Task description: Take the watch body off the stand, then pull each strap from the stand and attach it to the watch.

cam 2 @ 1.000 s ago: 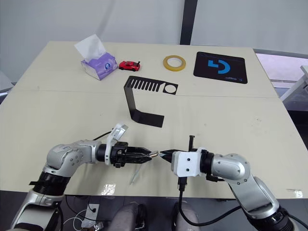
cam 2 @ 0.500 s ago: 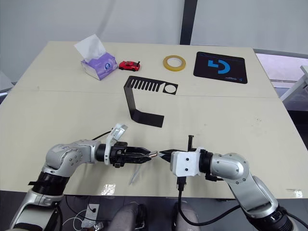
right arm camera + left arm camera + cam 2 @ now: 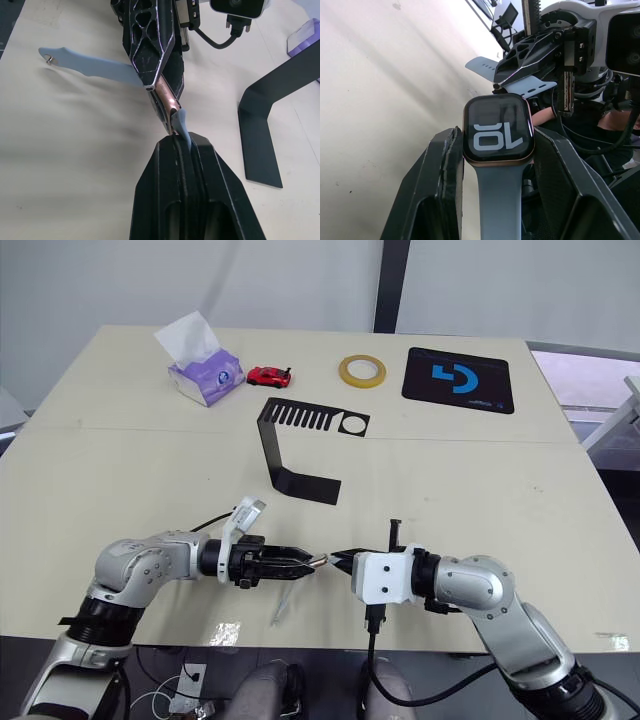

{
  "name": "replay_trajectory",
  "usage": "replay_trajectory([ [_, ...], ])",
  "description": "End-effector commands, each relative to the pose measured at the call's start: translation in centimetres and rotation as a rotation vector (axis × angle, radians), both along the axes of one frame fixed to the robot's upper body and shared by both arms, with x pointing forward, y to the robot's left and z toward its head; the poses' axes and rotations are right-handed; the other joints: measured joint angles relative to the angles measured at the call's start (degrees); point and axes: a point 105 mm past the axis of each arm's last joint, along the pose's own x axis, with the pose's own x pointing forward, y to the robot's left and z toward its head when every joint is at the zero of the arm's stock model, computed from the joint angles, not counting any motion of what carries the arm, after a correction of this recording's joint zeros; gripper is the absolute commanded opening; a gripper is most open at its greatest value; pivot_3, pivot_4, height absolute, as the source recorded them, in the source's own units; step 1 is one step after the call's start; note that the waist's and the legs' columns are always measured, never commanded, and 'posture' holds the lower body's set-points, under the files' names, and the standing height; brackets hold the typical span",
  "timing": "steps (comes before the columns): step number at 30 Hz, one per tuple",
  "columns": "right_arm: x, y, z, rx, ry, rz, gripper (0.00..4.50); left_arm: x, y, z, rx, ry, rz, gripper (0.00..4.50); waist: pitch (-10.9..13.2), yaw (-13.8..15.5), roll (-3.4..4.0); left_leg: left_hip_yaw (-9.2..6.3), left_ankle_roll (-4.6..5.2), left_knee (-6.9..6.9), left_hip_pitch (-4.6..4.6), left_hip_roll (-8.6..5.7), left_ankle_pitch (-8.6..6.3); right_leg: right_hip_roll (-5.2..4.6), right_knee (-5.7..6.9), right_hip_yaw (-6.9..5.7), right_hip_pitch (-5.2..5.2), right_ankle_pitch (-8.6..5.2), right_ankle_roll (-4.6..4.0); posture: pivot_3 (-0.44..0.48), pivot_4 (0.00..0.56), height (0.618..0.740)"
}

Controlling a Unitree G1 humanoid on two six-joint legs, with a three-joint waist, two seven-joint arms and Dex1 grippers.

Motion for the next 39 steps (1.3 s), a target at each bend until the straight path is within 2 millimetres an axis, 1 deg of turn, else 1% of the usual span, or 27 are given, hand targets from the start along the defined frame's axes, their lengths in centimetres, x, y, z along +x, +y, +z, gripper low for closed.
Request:
replay_trajectory([
  [1,-0.6,1.01,0.24,0.018,-0.003,0.044,0.0,-1.23,-1.71,1.98,-0.069,-0.066,-0.099,1.63,0.0,0.0,0.0,0.0,0.0,0.0,0.0,0.0,0.0,0.0,0.0,0.0,0.0,0.0,0.0,0.0,0.15,0.74],
  [26,-0.14,1.13,-0.49,-0.009,0.025,0.03,0.0,-1.43,-1.83,1.89,-0.058,-0.064,-0.109,1.63,0.0,0.0,0.0,0.0,0.0,-0.01,0.0,0.0,0.0,-0.01,-0.01,0.0,0.0,0.0,0.0,0.0,0.15,0.74],
  [39,0.01,1.25,-0.24,-0.003,0.01,0.025,0.0,-1.46,-1.71,1.32,-0.021,-0.058,-0.104,1.63,0.0,0.0,0.0,0.0,0.0,-0.01,0.0,0.0,0.0,-0.01,-0.01,0.0,0.0,0.0,0.0,0.0,0.15,0.74],
])
